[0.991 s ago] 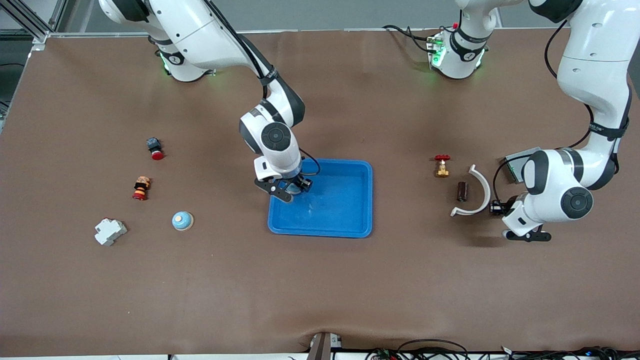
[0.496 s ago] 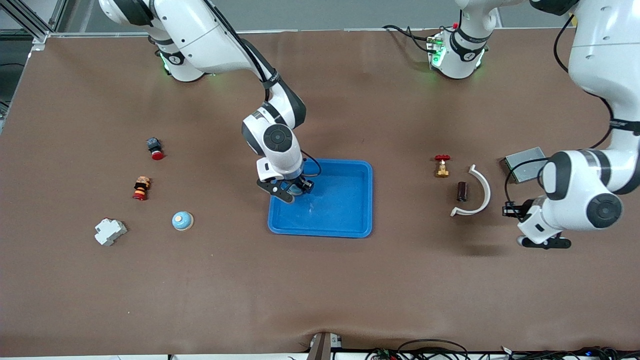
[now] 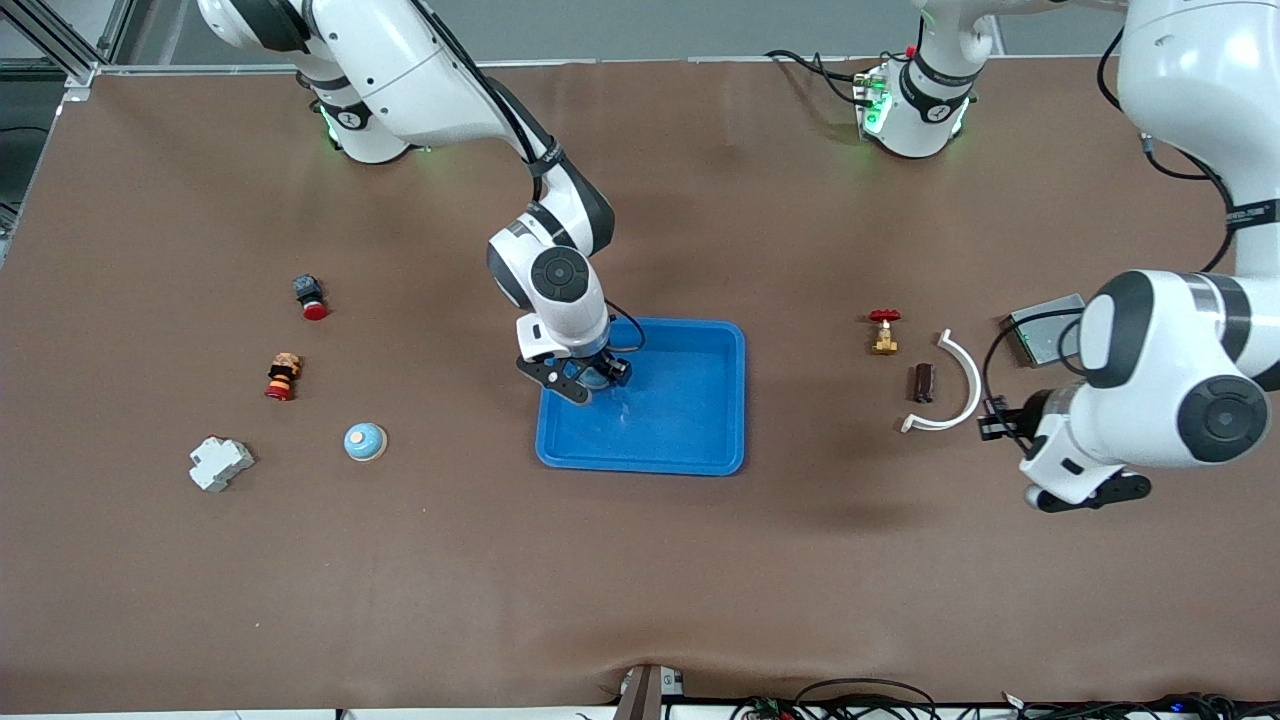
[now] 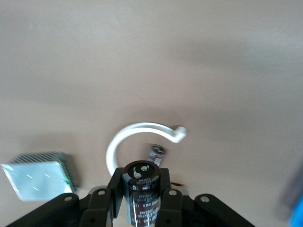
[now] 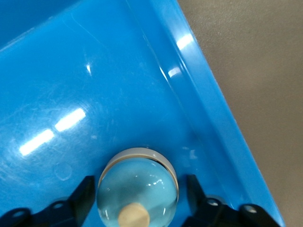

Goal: Place electrolytic capacitor and blue bell in tray
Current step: 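Open the right gripper over the tray while the left gripper lifts the capacitor, then grasp the second bell with the right gripper while the left gripper hovers, then release the capacitor into the tray with the left gripper, then grasp another capacitor with the left gripper while the right gripper lowers the bell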

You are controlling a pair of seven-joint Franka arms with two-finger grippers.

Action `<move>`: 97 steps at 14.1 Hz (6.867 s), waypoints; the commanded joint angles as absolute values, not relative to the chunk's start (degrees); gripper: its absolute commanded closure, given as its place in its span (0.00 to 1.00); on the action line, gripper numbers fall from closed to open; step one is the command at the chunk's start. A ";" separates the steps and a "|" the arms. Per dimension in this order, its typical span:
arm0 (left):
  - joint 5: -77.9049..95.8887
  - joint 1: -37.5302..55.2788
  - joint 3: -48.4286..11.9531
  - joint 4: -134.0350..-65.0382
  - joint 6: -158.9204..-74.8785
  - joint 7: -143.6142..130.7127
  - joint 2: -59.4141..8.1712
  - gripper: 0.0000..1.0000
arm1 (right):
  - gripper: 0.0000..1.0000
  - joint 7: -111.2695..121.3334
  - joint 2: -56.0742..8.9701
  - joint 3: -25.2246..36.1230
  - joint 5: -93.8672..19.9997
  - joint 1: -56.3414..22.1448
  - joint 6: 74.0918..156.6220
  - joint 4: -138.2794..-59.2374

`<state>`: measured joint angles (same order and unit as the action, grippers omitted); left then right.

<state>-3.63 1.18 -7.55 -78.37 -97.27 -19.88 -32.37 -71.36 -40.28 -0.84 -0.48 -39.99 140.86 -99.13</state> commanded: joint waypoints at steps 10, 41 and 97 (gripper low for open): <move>0.70 19.68 -8.00 -78.13 -95.62 -52.72 -32.25 1.00 | 0.00 -53.30 -37.46 -0.18 2.11 -33.59 117.97 -88.06; -1.32 34.19 -7.65 -90.09 -121.82 -72.33 -41.04 1.00 | 0.00 2.27 -30.76 -0.09 2.46 -5.63 148.97 -112.50; -10.28 2.82 -7.65 -119.00 -135.79 -11.69 -22.32 0.00 | 1.00 -64.85 -41.74 -0.62 2.72 -34.80 128.41 -84.82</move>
<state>-8.98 4.20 -7.28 -117.62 -134.79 -11.63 -22.66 -61.74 -39.15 -1.32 1.58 -33.48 129.36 -88.60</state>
